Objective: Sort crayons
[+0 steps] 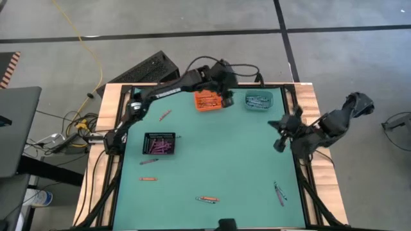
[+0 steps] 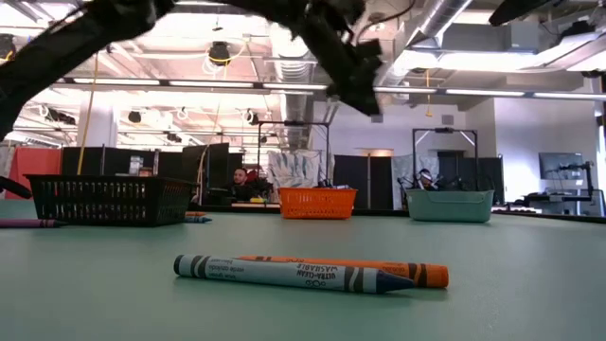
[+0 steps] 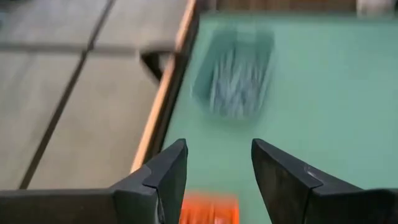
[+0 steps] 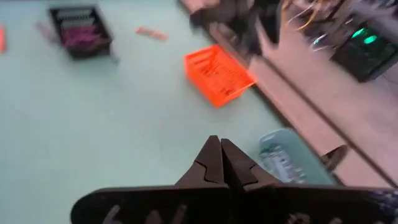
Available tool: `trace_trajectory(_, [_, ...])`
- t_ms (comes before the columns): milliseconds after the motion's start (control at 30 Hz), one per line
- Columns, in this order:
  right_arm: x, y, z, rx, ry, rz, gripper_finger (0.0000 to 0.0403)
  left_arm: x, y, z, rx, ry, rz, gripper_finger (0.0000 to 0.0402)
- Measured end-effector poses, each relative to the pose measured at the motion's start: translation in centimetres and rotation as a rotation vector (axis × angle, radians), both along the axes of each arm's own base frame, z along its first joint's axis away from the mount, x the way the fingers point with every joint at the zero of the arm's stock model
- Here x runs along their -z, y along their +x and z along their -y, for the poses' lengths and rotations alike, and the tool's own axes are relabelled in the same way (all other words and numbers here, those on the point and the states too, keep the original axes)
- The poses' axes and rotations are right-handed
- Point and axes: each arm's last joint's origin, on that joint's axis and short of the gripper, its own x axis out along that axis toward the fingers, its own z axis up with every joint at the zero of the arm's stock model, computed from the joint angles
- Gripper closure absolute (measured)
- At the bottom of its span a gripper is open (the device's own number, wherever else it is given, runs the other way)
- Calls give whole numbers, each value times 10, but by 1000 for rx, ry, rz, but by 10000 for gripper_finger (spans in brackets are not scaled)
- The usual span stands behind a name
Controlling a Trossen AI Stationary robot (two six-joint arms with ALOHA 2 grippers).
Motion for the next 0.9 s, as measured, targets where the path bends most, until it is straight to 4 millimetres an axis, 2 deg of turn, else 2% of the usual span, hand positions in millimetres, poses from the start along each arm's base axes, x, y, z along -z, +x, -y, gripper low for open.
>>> trace_trajectory(133, [12, 23, -14, -43, 171, -107, 403, -19, -27, 19, -23, -20, -167, 233])
trace_trajectory(300, [34, 55, -33, -93, 453, -280, 403, -54, -68, 45, -20, -78, -266, 232])
trace_trajectory(400, [47, 72, -52, -116, 600, -339, 403, -57, -87, 61, -41, -130, -317, 232])
trace_trajectory(467, [57, 79, -69, -127, 700, -390, 403, -60, -102, 79, -43, -139, -332, 232])
trace_trajectory(600, [73, 83, -101, -146, 853, -492, 403, -68, -144, 122, -36, -122, -305, 232])
trace_trajectory(700, [82, 80, -116, -119, 918, -561, 403, -62, -172, 155, 8, -131, -232, 232])
trace_trajectory(800, [90, 75, -127, -56, 947, -625, 403, -61, -205, 189, 98, -176, -81, 232])
trace_trajectory(900, [100, 67, -139, 30, 934, -671, 403, -46, -236, 219, 196, -234, 19, 232])
